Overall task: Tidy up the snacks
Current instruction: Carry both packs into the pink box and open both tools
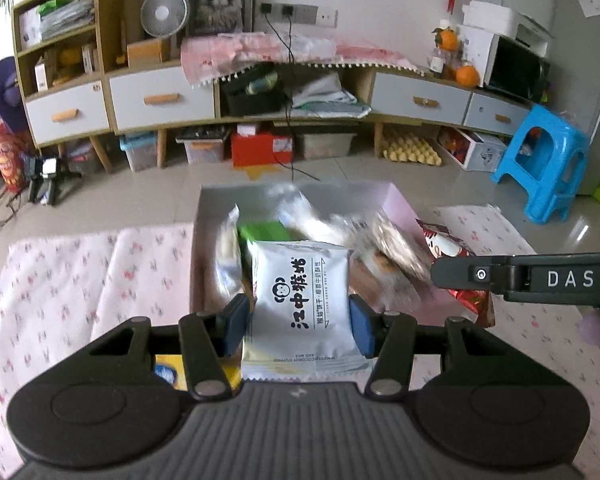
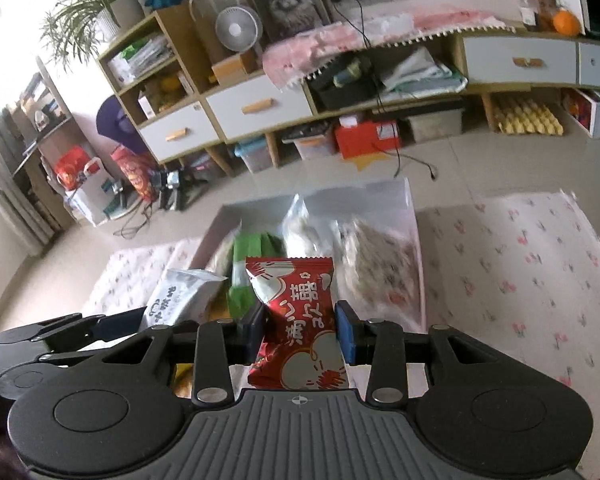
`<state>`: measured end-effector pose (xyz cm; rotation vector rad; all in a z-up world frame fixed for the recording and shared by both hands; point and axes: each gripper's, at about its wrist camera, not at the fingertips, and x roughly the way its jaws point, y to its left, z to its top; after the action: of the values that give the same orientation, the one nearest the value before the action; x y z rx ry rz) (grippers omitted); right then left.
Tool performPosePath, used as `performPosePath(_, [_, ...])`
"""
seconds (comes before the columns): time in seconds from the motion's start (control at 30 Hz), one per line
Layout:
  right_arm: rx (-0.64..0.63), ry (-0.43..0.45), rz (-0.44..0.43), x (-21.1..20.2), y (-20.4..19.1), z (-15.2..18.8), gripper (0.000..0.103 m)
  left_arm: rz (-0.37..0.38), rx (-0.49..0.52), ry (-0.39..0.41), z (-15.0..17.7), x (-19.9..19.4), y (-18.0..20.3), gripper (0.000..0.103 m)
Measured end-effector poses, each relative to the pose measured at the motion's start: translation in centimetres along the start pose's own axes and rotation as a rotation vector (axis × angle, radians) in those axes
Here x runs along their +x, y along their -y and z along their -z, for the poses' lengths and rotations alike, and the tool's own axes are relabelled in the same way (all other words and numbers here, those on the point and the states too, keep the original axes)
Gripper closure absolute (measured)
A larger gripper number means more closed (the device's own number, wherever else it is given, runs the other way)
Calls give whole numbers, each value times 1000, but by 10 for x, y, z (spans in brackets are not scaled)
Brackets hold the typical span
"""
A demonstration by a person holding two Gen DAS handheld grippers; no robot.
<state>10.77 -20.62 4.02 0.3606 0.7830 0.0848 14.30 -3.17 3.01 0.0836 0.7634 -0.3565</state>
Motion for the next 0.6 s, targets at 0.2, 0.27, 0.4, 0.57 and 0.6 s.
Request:
performPosePath(0.2, [-33,31,10,21,0,-16,66,-18,-10,33,-13,18,-6,54])
performPosePath(0.27, [-43,30,13,29,1,-19,66,-31,-2,38,-14,21,-8,54])
performPosePath(0.4, [-48,25,25,43,4,-21,66,-51,32,46,-16,33,-8,54])
performPosePath(0.57, [-42,24,27,55,7,-24,66,-71,49,51,-19,39,-8,54])
performPosePath(0.6, [-39,23,28,57,8,-25,65,-73,50,51,-20,40,-8,54])
